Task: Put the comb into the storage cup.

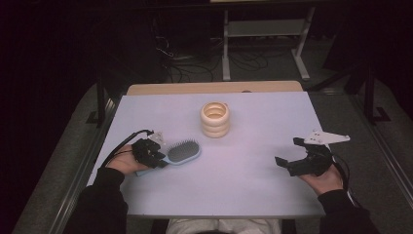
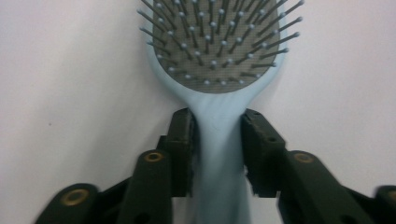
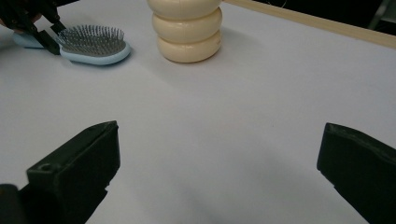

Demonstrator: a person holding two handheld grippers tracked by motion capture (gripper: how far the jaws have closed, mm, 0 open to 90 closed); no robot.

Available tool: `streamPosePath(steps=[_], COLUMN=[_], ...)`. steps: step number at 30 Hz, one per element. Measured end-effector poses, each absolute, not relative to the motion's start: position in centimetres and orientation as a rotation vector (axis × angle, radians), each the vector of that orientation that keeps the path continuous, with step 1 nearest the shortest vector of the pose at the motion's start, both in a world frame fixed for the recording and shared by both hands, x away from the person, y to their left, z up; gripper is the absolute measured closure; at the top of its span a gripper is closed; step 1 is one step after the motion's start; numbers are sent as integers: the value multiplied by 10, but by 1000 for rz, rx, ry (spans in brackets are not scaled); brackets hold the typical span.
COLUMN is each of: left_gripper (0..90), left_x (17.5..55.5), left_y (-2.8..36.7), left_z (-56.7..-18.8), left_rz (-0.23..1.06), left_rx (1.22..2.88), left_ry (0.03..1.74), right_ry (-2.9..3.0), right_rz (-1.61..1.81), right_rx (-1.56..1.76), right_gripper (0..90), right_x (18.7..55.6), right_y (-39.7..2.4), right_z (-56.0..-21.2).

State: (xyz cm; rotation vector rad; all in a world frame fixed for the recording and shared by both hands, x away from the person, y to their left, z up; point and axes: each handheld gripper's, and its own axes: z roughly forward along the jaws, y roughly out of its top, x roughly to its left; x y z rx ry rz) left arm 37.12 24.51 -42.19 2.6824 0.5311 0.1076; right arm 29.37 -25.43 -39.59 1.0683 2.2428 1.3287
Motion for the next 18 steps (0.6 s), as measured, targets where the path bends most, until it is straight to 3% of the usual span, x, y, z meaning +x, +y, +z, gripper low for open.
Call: streamPosePath(steps=[18], left_gripper=[703], left_x=[368], left_y=[244], left_z=[-418], left_rz=[183], left_rx=[2666], left_ry=[522], right_ry=[2239], right_rz=[1332], right_rx=[1067], right_gripper=[0], right_x=[293], right_y=[-255], right_z=[-395])
